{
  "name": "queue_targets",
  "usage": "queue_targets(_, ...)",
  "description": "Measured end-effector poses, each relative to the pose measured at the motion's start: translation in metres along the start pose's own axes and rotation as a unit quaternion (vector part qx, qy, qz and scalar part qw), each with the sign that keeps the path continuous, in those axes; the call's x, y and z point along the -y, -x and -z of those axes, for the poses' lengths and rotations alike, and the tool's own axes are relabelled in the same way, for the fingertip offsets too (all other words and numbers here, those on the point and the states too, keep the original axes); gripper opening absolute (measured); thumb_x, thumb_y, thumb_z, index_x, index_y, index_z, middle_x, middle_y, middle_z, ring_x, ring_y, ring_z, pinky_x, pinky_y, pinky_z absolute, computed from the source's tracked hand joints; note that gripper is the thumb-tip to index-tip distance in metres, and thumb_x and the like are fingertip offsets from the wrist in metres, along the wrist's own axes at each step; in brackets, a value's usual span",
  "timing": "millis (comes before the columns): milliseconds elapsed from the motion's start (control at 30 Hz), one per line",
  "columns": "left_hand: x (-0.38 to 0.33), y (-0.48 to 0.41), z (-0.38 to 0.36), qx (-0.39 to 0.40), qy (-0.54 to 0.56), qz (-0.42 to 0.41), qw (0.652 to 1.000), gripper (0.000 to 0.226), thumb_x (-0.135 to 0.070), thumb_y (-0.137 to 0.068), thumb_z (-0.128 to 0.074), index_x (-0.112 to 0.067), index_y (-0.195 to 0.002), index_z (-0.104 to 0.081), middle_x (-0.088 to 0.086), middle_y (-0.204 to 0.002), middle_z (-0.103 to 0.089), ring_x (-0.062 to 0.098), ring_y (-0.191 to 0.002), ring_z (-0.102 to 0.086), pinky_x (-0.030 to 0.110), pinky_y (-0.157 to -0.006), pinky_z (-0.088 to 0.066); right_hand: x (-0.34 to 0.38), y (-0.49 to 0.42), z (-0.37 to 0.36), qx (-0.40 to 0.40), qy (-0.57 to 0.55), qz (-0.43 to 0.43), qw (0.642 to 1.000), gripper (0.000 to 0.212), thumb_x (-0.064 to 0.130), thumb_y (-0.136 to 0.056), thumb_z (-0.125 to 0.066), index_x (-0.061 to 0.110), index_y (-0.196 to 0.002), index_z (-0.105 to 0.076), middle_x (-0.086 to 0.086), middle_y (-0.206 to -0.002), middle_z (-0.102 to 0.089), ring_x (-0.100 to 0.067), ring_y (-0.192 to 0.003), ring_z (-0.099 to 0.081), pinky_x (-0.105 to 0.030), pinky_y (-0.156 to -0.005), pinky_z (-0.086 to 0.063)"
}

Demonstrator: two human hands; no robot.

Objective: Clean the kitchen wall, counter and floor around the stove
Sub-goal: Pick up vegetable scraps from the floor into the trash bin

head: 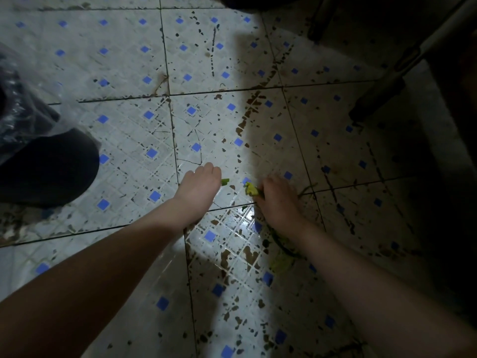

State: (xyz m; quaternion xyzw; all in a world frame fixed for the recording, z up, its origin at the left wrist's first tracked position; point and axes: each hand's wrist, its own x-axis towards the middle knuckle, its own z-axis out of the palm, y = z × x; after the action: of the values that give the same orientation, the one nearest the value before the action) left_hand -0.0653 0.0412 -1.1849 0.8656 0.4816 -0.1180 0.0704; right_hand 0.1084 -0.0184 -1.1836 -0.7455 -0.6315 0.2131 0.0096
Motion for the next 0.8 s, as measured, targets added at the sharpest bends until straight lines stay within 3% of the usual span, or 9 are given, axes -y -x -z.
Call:
queue_targets(200, -0.001, 0.006, 0.008, -0.006, 0.007, -0.008, 1.000, 0.024, -0.006, -0.090, -0.056, -0.010, -0.111, -0.045, 0.008, -0.109, -0.050, 0.023, -0.096, -0.052, 0.030, -0.073, -0.037, -0.004, 0.007, 0.019, -0.057, -0.075, -0.018, 0.995, 0.024, 0.031, -0.098, -0.044, 0.010, -0.102, -0.056, -0.008, -0.105, -0.060, -0.025, -0.098, -0.056, -0.044, -0.089, -0.044)
queue_targets(300, -0.005, 0.011, 0.014, 0.000, 0.030, -0.023, 0.999, 0.025, 0.000, -0.088, -0.056, -0.010, -0.108, -0.045, 0.008, -0.105, -0.051, 0.023, -0.091, -0.053, 0.030, -0.071, -0.038, -0.014, 0.010, 0.032, -0.092, -0.100, -0.053, 0.989, 0.020, 0.028, -0.098, -0.046, 0.010, -0.100, -0.055, -0.008, -0.100, -0.062, -0.024, -0.089, -0.057, -0.037, -0.076, -0.048)
queue_targets(400, -0.010, 0.017, 0.019, 0.020, 0.071, -0.037, 0.997, 0.023, 0.006, -0.086, -0.054, -0.008, -0.102, -0.045, 0.009, -0.097, -0.053, 0.024, -0.083, -0.055, 0.031, -0.067, -0.043, -0.031, 0.017, 0.038, -0.103, -0.099, -0.081, 0.986, 0.019, 0.027, -0.098, -0.046, 0.011, -0.103, -0.056, -0.007, -0.101, -0.061, -0.022, -0.089, -0.057, -0.034, -0.074, -0.047)
queue_targets(633, -0.021, 0.029, 0.026, 0.045, 0.116, -0.048, 0.991, 0.022, 0.008, -0.087, -0.047, -0.012, -0.084, -0.040, 0.006, -0.082, -0.048, 0.026, -0.075, -0.053, 0.032, -0.062, -0.039, -0.062, 0.052, 0.033, -0.063, -0.127, -0.135, 0.981, 0.017, 0.026, -0.095, -0.052, 0.017, -0.108, -0.059, -0.003, -0.104, -0.063, -0.021, -0.090, -0.059, -0.037, -0.076, -0.051)
queue_targets(733, -0.025, 0.035, 0.024, 0.057, 0.131, -0.050, 0.988, 0.007, -0.001, -0.092, -0.045, -0.006, -0.089, -0.048, 0.012, -0.086, -0.056, 0.030, -0.078, -0.058, 0.037, -0.063, -0.043, -0.065, 0.065, 0.024, -0.032, -0.102, -0.136, 0.985, 0.020, 0.026, -0.093, -0.056, 0.017, -0.111, -0.059, -0.004, -0.107, -0.063, -0.022, -0.094, -0.059, -0.034, -0.077, -0.050)
queue_targets(800, -0.030, 0.040, 0.022, 0.068, 0.143, -0.058, 0.986, 0.008, -0.010, -0.095, -0.047, -0.005, -0.097, -0.053, 0.013, -0.092, -0.059, 0.031, -0.081, -0.059, 0.039, -0.068, -0.047, -0.064, 0.072, 0.017, -0.011, -0.113, -0.132, 0.985, 0.020, 0.025, -0.092, -0.057, 0.019, -0.112, -0.058, -0.003, -0.107, -0.064, -0.020, -0.092, -0.059, -0.029, -0.073, -0.046)
